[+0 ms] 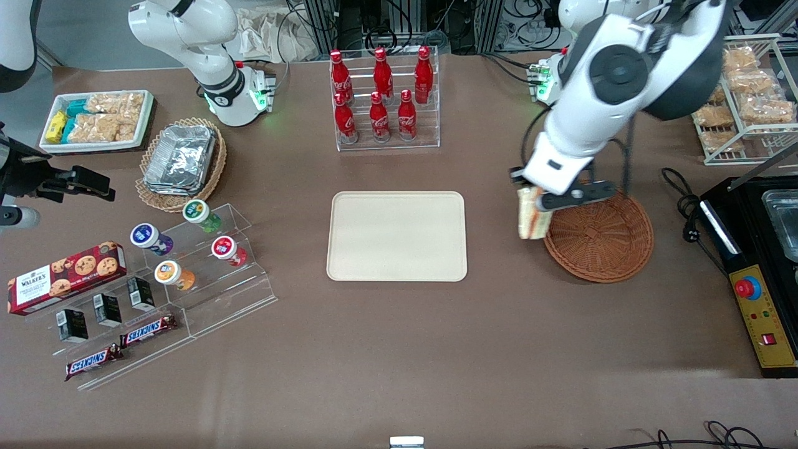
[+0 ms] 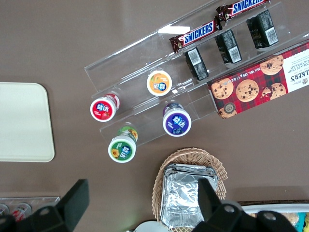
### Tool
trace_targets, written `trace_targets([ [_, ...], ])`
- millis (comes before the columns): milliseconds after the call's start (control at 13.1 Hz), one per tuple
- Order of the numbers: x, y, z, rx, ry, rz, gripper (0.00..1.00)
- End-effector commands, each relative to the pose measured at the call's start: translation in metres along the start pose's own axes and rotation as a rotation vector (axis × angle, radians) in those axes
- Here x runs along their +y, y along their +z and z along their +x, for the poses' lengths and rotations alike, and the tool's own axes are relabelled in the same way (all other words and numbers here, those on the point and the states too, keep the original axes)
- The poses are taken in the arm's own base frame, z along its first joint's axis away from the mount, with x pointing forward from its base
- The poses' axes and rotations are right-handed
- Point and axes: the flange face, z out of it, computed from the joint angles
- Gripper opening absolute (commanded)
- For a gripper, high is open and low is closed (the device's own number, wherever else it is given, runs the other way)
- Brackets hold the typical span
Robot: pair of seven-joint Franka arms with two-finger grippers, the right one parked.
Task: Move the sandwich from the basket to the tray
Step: 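Lift the sandwich and carry it with the left gripper over the beige tray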
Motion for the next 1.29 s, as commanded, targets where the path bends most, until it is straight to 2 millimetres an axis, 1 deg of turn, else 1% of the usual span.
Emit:
trace_targets([
  [0,0.050,0.044,0.003,-0.031,0.010,-0.056,0.00],
  [76,0.063,0.070,0.005,-0.004,0.008,-0.027,0.00],
  [228,0.092,0.129,-0.001,0.032,0.007,0.038,0.00],
  [304,0.100,0.155,0.002,0.047,0.000,0.032,0.00],
  [533,0.105,0.213,0.008,0.040,0.032,0.052,0.00],
  [609,0.107,0.226,0.007,0.038,0.050,0.059,0.00],
  [685,0.107,0.235,0.007,0.028,0.054,0.062,0.00],
  [761,0.110,0.243,0.002,0.016,0.060,0.066,0.00],
  [837,0.116,0.247,-0.006,0.014,0.072,0.072,0.00],
  [913,0.114,0.249,-0.003,0.026,0.063,0.078,0.02],
  [989,0.114,0.254,-0.002,0.030,0.066,0.077,0.31],
  [1065,0.118,0.256,-0.005,0.028,0.075,0.077,0.91],
  [1141,0.120,0.257,-0.008,0.028,0.083,0.079,1.00],
  [1217,0.120,0.258,-0.007,0.026,0.080,0.080,1.00],
])
